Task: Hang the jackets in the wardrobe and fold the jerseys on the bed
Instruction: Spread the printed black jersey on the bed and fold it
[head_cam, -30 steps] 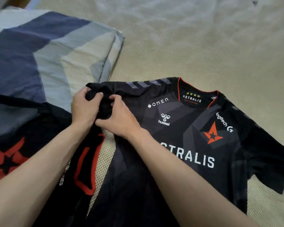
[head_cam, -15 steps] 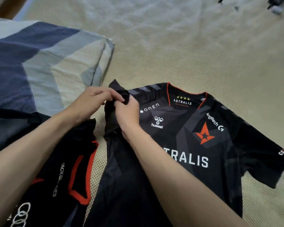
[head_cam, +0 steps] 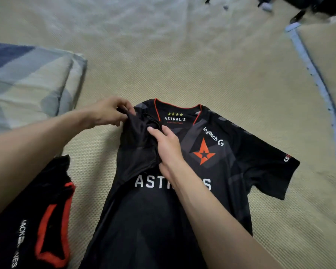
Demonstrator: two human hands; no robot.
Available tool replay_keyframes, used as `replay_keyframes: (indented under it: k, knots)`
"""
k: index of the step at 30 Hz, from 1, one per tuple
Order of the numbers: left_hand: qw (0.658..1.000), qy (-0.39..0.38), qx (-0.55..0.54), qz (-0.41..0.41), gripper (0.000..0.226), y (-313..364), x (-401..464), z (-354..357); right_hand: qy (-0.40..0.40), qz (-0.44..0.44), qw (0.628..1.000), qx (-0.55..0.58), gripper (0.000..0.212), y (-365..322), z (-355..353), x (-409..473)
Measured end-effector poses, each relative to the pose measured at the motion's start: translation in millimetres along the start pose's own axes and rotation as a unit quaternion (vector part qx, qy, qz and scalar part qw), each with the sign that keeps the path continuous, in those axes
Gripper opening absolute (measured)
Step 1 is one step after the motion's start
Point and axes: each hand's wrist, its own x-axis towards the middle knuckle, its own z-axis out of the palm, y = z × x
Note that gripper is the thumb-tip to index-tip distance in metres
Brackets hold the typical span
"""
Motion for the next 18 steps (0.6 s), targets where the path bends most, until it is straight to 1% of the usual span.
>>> replay_keyframes:
  k: [1, 3, 5, 7, 9, 11, 12, 13, 14, 15, 16, 18]
  knots:
    - [1.000, -0.007, 0.001, -0.007, 0.034, 13, 6, 0, 0.030, -0.036, 0.998, -0.029, 0.007, -3, -9, 3]
    - [1.000, -0.025, -0.001, -0.002, 0.040, 41, 19, 0, 0.076, -0.106, 0.988, -0.085, 0.015, -12, -29, 7]
    - [0.999, -0.049, -0.007, 0.021, 0.043, 73, 30, 4, 0.118, -0.162, 0.973, -0.118, 0.022, -28, -51, 3]
    - [0.997, -0.052, -0.027, 0.055, 0.043, 110, 38, 15, 0.170, -0.202, 0.956, -0.125, 0.022, -48, -78, -5]
    - [0.992, -0.064, -0.058, 0.092, 0.038, 146, 43, 36, 0.231, -0.235, 0.939, -0.100, 0.020, -66, -115, -12]
    - [0.989, -0.092, -0.025, 0.116, 0.034, 169, 49, 62, 0.297, -0.253, 0.917, -0.086, 0.020, -75, -157, -18]
    - [0.987, -0.109, 0.026, 0.116, 0.039, 170, 56, 76, 0.327, -0.247, 0.907, -0.095, 0.023, -75, -179, -20]
    - [0.982, -0.122, 0.099, 0.106, 0.050, 165, 65, 90, 0.353, -0.226, 0.901, -0.112, 0.025, -72, -201, -20]
    - [0.970, -0.125, 0.188, 0.093, 0.063, 157, 73, 104, 0.369, -0.196, 0.899, -0.133, 0.027, -66, -221, -20]
    - [0.954, -0.108, 0.267, 0.081, 0.073, 147, 81, 115, 0.376, -0.161, 0.899, -0.155, 0.028, -58, -240, -17]
    - [0.948, -0.080, 0.304, 0.060, 0.080, 138, 88, 125, 0.375, -0.123, 0.902, -0.175, 0.029, -49, -255, -14]
    - [0.955, -0.031, 0.295, 0.016, 0.082, 125, 96, 141, 0.358, -0.068, 0.909, -0.203, 0.030, -39, -277, -11]
